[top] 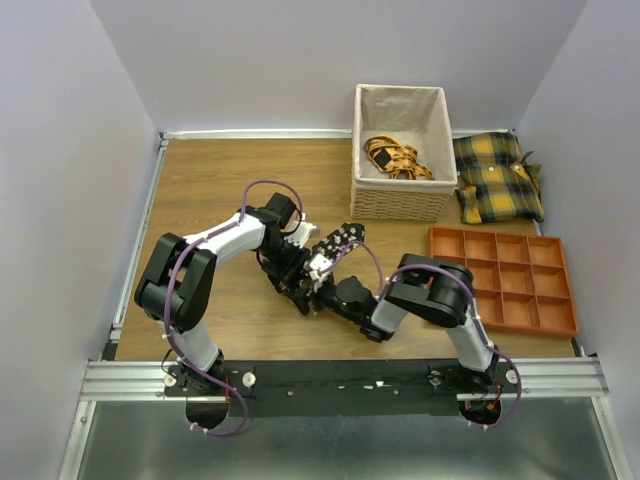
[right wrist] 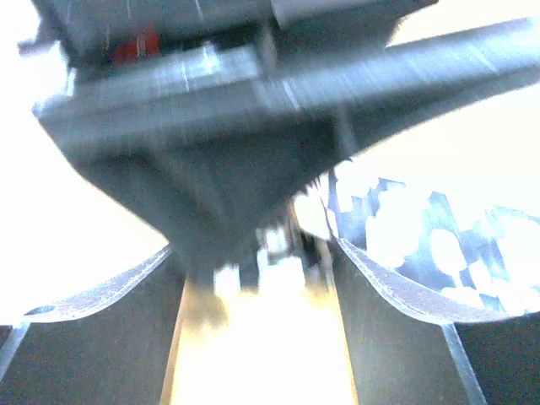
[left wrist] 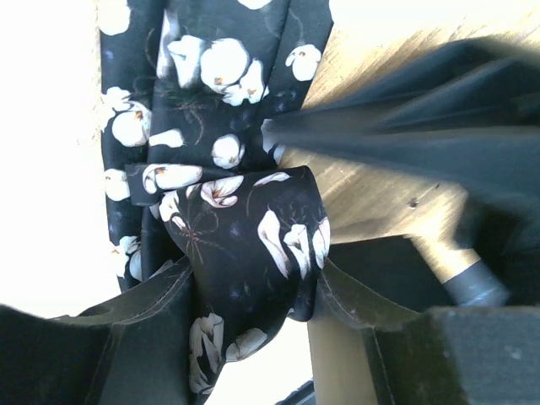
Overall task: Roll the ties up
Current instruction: Roll the tie at the center of the board.
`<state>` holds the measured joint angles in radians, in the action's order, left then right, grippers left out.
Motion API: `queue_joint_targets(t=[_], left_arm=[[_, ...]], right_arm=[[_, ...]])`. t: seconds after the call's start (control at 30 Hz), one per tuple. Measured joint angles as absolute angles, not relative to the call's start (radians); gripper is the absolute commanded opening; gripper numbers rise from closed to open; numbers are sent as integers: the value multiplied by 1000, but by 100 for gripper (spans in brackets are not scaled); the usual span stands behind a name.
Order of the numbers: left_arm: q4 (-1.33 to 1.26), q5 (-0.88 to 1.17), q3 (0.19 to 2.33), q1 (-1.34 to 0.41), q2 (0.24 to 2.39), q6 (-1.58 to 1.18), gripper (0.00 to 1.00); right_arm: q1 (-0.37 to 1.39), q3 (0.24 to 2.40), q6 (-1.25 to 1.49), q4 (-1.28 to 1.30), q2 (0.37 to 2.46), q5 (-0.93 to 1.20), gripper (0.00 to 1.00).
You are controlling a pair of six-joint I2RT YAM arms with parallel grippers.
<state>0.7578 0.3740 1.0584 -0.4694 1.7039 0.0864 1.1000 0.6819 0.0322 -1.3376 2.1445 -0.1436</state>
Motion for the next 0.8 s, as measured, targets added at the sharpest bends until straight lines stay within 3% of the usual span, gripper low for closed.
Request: queue_joint_targets(t=[0.27, 0.4, 0.53, 0.67, 0.8], left_arm=[[714, 375, 1042, -467, 1656, 196, 51], [697, 395, 1035, -460, 1643, 244, 51], [680, 423, 1022, -459, 1643, 276, 51], [654, 447, 992, -457, 1645, 301, 51], [636, 463, 988, -451, 1654, 318, 51]], right_arm=[[1095, 448, 125, -1170, 1682, -81, 77], [1065, 451, 281, -857, 1401, -74, 76], [892, 588, 433, -449, 1201, -71, 75], [706, 650, 517, -199, 1120, -48, 74], [610, 820, 519, 65, 1261, -5, 69]])
